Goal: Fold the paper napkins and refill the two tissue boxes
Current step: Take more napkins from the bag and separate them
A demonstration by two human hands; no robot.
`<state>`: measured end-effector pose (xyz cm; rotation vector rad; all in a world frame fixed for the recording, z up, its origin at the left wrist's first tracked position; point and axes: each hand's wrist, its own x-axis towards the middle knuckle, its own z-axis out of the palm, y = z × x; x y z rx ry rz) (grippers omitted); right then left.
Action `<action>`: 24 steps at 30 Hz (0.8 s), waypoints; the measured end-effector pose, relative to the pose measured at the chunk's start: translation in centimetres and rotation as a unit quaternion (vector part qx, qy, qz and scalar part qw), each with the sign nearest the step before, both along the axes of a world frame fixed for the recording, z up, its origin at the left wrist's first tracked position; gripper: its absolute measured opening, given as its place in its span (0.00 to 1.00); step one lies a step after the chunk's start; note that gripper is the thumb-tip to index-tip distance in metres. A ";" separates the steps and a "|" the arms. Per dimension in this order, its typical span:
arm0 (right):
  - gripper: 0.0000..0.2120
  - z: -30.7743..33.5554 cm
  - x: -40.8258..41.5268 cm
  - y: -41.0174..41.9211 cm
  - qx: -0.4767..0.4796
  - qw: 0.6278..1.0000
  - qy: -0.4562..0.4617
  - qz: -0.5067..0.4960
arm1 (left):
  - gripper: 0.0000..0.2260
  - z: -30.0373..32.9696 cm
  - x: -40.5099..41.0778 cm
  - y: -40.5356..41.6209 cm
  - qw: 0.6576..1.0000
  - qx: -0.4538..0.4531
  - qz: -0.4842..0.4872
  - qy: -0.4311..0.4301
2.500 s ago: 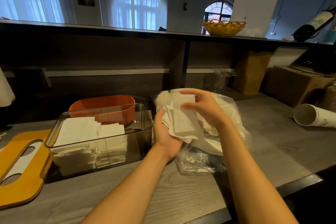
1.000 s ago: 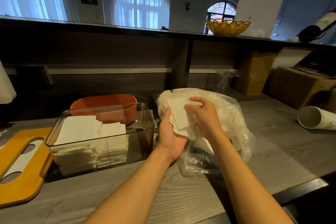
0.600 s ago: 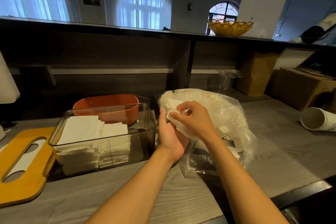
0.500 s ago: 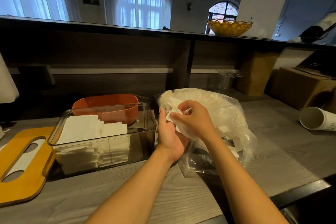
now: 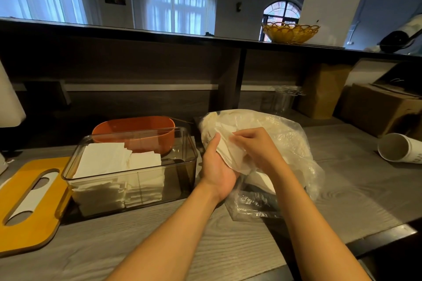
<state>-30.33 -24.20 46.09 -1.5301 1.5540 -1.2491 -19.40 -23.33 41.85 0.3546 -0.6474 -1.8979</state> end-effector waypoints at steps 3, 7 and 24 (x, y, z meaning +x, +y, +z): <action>0.07 0.0 0.0 -0.1 0.027 0.999 -0.034 -0.013 | 0.18 0.1 -0.1 0.2 1.000 -0.003 -0.004 -0.019; 0.11 -0.1 0.0 -0.2 -0.015 0.995 -0.063 -0.071 | 0.13 0.3 0.0 0.3 1.000 0.015 0.000 -0.012; 0.08 0.4 -1.8 0.0 0.022 0.997 0.074 -0.026 | 0.22 0.2 0.3 -0.3 0.995 0.071 0.053 0.041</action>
